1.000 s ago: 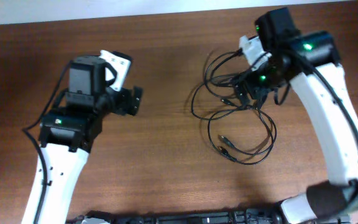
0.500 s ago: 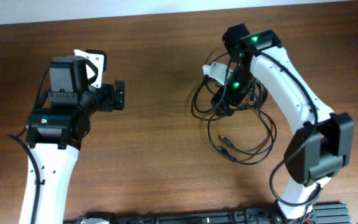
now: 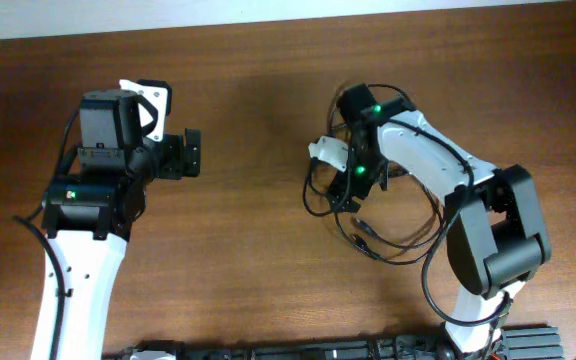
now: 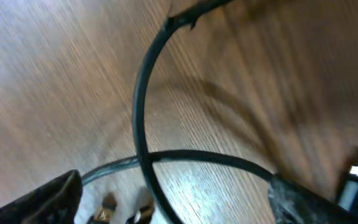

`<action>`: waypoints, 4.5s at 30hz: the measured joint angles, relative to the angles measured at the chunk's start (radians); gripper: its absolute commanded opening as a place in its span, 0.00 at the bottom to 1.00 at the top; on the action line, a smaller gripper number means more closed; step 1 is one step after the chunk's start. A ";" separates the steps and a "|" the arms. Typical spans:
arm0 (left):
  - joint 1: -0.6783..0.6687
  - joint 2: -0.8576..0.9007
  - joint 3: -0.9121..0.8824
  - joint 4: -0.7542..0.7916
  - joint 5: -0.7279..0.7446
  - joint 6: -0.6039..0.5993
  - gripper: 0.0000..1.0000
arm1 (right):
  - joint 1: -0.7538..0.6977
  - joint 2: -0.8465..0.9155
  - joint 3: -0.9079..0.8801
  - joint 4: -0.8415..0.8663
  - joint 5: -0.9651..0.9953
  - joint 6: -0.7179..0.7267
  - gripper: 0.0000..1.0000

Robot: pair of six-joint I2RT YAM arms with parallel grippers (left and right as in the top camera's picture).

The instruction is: Untangle cables

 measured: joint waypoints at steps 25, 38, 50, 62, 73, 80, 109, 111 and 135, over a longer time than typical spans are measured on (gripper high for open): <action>0.000 0.000 0.000 0.000 0.000 0.000 0.99 | 0.000 0.002 0.011 -0.063 0.225 -0.005 0.09; 0.000 0.000 0.000 0.000 0.000 0.000 0.99 | 0.000 0.000 0.100 -0.155 0.161 -0.009 0.04; 0.000 0.000 0.000 -0.001 0.000 -0.003 0.99 | 0.000 -0.010 0.867 -0.242 -0.287 -0.002 0.04; 0.000 0.000 0.000 -0.001 0.000 -0.003 0.99 | 0.000 -0.027 1.460 -0.010 -0.392 -0.003 0.04; 0.000 0.000 0.000 0.000 0.000 -0.003 0.99 | 0.000 -0.029 1.525 0.249 -0.273 0.086 0.04; 0.000 0.000 0.000 0.000 0.000 -0.003 0.99 | 0.000 -0.029 1.525 0.401 0.073 0.010 0.04; 0.000 0.000 0.000 0.000 0.000 -0.003 0.99 | -0.896 0.089 1.524 0.072 0.367 0.612 0.04; 0.000 0.000 0.000 0.000 0.000 -0.003 0.99 | -0.958 0.089 1.524 0.047 0.372 0.668 0.04; 0.000 0.000 0.000 0.000 0.000 -0.003 0.99 | -1.330 0.181 1.524 -0.438 0.467 1.034 0.04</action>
